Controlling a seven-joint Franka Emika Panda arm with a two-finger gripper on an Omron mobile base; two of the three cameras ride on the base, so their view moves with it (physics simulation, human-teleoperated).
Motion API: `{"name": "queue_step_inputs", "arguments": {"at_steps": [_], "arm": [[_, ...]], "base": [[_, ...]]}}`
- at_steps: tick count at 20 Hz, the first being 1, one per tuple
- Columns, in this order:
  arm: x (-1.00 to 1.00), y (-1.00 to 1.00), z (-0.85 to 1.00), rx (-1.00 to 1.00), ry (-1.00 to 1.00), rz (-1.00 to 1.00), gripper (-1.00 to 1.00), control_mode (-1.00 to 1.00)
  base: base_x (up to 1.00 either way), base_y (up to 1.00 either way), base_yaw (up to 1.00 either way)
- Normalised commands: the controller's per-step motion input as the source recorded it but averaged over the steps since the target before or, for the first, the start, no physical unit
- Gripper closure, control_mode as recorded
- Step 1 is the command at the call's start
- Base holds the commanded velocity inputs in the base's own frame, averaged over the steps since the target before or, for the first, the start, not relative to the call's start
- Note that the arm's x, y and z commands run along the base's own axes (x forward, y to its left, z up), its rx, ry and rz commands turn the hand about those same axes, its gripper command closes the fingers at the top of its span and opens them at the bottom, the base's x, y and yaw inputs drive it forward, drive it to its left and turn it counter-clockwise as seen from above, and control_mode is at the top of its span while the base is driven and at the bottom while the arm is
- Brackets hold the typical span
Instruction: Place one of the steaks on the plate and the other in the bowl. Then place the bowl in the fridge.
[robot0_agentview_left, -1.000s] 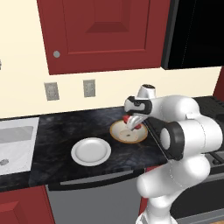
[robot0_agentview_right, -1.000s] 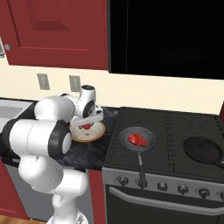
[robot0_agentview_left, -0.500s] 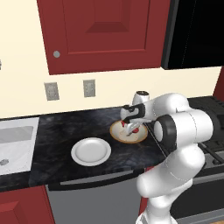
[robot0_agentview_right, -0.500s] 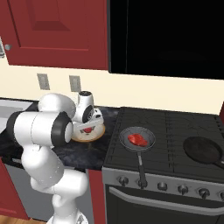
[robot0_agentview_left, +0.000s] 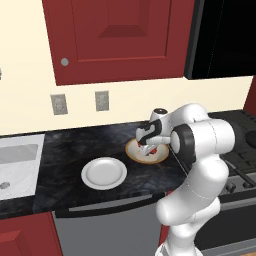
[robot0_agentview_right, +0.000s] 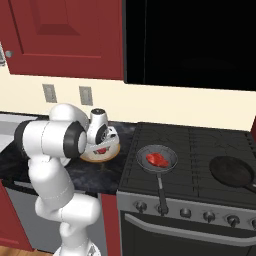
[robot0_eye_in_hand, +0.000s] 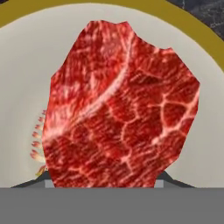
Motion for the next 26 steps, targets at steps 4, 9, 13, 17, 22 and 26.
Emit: {"name": "queue_step_inputs", "arguments": {"at_steps": [4, 9, 13, 17, 22, 26], "arm": [[0.0, 0.0, 0.0, 0.0, 0.0, 0.0, -1.0, -1.0], [0.0, 0.0, 0.0, 0.0, 0.0, 0.0, -1.0, -1.0], [0.0, 0.01, 0.01, -0.06, 0.0, 0.0, -1.0, -1.0], [-0.01, 0.0, 0.07, -0.08, 0.0, -0.07, -1.0, -1.0], [-0.33, -0.13, 0.42, -0.02, 0.0, -0.1, -1.0, -1.0], [-0.4, -0.23, 0.43, 0.0, 0.0, -0.1, -1.0, -1.0]], "base": [[0.0, 0.0, 0.0], [0.0, 0.0, 0.0], [0.0, 0.0, 0.0], [0.0, 0.0, 0.0], [0.0, 0.0, 0.0], [0.0, 0.0, 0.0]]}}
